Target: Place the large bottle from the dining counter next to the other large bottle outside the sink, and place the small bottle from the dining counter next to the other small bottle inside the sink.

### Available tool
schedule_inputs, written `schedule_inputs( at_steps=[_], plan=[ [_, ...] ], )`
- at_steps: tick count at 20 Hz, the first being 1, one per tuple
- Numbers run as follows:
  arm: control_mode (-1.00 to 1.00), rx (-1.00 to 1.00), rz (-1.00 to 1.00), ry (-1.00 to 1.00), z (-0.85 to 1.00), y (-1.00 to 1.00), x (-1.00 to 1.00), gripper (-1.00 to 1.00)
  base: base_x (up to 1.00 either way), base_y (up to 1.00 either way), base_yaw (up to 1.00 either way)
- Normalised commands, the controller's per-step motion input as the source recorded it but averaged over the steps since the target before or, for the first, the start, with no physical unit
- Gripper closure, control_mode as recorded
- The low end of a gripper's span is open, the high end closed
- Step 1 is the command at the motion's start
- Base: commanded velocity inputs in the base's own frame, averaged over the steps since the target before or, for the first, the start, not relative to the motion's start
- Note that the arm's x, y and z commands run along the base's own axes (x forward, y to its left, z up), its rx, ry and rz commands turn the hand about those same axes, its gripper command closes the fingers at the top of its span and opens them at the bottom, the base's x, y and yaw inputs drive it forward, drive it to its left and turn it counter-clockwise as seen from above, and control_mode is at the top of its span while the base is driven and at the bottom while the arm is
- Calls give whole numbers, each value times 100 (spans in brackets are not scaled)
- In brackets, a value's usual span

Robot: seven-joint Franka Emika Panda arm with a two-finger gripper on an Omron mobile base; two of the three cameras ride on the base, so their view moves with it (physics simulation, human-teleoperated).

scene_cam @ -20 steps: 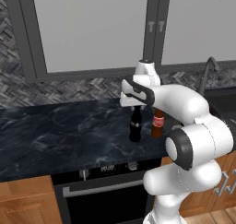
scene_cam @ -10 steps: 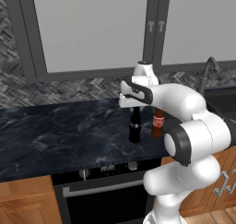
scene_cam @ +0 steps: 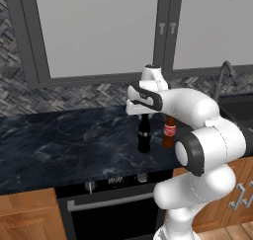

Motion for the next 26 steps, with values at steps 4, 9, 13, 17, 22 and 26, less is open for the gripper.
schedule_inputs(
  at_steps=[4,9,13,17,22,26],
  plan=[
    [-100,0,0,0,0,0,0,-100,0,0,0],
    [-100,0,0,0,0,0,0,-100,0,0,0],
    [-100,0,0,0,0,0,0,-100,0,0,0],
    [-100,0,0,0,12,0,3,-100,0,0,0],
    [-100,0,0,0,28,0,8,-100,0,0,0],
    [-100,0,1,0,57,0,1,-100,0,0,0]
  ],
)
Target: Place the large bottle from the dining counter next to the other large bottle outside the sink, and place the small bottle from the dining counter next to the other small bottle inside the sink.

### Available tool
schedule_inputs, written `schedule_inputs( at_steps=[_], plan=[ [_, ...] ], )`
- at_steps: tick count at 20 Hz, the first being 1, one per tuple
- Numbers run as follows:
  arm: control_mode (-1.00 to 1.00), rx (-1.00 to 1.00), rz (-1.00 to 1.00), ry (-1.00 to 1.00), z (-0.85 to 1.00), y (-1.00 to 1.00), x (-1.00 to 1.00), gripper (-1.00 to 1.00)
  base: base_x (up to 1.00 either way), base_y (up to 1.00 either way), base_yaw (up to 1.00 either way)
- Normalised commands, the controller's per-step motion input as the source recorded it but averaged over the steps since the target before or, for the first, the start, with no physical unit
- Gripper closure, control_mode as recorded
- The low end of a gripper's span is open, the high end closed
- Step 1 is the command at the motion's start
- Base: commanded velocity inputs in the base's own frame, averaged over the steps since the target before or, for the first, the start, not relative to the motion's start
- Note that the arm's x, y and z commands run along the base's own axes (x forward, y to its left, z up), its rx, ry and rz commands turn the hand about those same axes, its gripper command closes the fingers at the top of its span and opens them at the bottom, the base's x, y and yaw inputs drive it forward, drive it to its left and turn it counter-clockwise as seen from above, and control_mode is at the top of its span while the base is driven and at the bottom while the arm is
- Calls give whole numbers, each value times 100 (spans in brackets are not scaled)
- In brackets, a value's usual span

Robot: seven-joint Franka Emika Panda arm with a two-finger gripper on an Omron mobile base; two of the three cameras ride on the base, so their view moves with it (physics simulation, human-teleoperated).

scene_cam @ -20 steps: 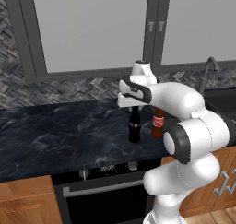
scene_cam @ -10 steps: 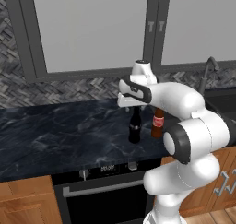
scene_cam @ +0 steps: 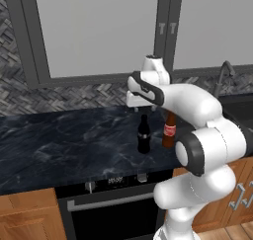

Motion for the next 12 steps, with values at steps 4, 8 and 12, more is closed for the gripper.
schedule_inputs(
  at_steps=[4,8,12],
  plan=[
    [-100,-1,0,1,25,0,-41,-100,0,0,0],
    [-100,-3,0,-1,11,0,-65,-100,0,0,0],
    [-100,-5,0,-7,0,0,-88,-100,0,0,0]
  ],
)
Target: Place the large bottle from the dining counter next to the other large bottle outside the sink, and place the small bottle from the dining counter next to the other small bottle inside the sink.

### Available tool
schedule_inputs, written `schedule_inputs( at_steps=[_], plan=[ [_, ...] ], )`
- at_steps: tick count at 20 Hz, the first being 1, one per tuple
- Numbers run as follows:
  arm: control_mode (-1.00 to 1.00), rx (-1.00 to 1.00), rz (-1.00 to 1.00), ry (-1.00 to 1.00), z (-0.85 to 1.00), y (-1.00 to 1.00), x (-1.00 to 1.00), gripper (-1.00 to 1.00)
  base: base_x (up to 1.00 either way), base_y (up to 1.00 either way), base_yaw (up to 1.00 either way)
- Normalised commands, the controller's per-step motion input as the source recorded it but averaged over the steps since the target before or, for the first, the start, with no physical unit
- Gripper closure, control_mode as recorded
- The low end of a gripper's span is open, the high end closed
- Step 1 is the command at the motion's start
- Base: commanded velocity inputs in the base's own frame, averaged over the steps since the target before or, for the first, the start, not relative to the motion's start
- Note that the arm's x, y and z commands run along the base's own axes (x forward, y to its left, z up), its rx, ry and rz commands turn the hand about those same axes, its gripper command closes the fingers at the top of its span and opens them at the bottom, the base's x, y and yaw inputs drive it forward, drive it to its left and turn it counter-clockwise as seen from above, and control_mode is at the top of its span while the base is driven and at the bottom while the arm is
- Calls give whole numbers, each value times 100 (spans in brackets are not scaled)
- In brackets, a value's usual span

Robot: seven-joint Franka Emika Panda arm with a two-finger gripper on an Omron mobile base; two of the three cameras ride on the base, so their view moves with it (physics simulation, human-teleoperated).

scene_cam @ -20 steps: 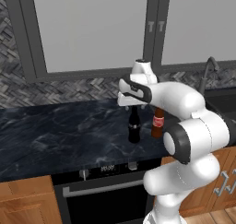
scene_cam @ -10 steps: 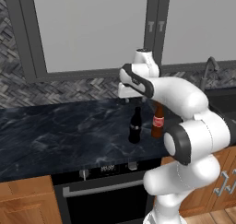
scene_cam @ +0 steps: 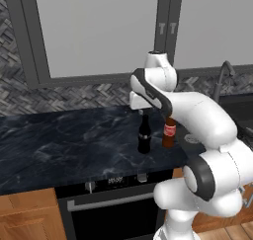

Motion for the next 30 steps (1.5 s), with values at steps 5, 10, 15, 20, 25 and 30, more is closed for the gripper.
schedule_inputs(
  at_steps=[5,10,15,20,25,30],
  plan=[
    [-100,-2,1,-14,8,0,-66,-100,0,0,0],
    [-100,0,2,-14,2,0,-61,-100,0,0,0],
    [-100,0,0,0,0,0,-8,-100,0,0,0],
    [-100,0,0,0,0,0,0,-100,0,0,0],
    [100,0,0,0,0,0,0,-100,-11,3,0],
    [100,0,0,0,0,0,0,-100,-85,40,8]
  ],
)
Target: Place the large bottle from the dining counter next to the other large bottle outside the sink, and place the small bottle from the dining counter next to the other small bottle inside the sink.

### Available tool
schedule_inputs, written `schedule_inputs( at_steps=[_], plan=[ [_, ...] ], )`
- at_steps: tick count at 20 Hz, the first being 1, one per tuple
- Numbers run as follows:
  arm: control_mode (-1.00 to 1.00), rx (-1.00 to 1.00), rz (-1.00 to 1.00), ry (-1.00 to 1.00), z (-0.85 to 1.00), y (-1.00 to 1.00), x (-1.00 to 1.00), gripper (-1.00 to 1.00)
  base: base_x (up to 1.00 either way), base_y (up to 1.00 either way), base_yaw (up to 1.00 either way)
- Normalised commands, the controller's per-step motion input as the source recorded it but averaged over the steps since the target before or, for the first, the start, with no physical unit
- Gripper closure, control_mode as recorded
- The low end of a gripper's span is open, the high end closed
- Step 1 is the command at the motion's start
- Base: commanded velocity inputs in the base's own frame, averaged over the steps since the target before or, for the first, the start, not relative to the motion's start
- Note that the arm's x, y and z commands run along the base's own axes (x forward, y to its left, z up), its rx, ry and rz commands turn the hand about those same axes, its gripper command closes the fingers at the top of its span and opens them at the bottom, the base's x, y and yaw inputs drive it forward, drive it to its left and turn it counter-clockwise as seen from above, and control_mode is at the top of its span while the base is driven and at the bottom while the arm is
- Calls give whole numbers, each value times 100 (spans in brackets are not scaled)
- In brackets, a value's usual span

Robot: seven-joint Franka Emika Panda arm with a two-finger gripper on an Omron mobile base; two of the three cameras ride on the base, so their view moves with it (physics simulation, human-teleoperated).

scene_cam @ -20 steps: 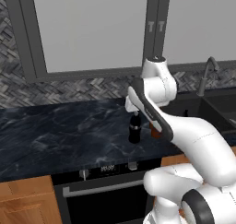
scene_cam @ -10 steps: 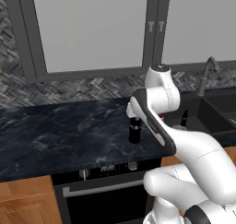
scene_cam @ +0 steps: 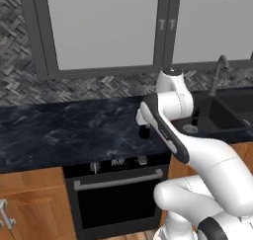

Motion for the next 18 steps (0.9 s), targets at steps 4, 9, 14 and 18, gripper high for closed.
schedule_inputs(
  at_steps=[4,9,14,18],
  plan=[
    [100,0,0,0,0,0,0,-100,-23,26,33],
    [100,0,0,0,0,0,0,-100,-9,2,79],
    [100,0,0,0,0,0,0,-100,-1,37,90],
    [100,0,0,0,0,0,0,-100,0,60,86]
  ],
)
